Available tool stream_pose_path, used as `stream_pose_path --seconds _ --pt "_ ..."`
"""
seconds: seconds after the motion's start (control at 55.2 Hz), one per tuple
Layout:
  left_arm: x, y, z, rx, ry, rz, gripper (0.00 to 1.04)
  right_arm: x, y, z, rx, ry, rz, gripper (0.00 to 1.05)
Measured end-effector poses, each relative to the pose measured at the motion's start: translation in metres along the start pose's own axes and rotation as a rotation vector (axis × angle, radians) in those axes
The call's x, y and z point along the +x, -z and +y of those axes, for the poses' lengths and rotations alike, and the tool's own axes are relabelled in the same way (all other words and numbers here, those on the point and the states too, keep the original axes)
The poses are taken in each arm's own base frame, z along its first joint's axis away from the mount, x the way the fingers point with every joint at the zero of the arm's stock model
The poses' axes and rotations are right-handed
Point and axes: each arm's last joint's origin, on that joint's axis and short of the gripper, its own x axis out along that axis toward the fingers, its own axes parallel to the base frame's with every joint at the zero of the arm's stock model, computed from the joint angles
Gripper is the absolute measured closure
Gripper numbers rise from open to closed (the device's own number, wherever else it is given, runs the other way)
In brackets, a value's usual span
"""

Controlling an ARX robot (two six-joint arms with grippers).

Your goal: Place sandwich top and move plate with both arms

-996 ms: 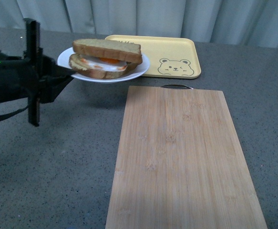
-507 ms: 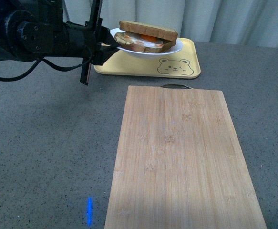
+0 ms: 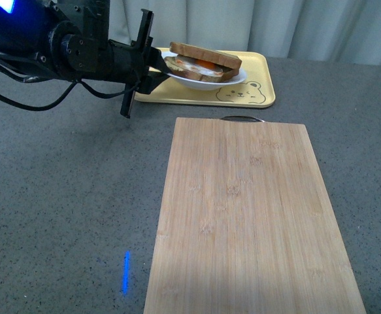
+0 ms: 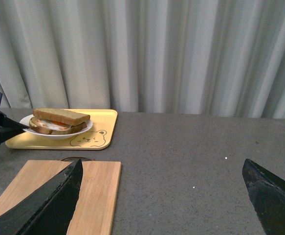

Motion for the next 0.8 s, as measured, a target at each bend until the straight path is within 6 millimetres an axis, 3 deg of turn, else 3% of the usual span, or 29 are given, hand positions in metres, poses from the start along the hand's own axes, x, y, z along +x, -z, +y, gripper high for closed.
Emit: stream_pose_path --seconds 0.181,0.543,0.797 --pt "0.003 0.002 -0.001 -0.006 -0.014 0.01 1.0 0.0 0.0 0.0 0.0 0.0 0.0 0.09" --pt "-0.014 0.01 -0.001 0.001 -0.001 0.015 0.44 0.0 0.0 0.0 0.0 0.0 0.0 0.09" --pt "-0.059 0.023 -0.012 0.043 -0.024 -0.026 0.05 0.0 0.0 0.0 0.0 0.0 0.0 0.09"
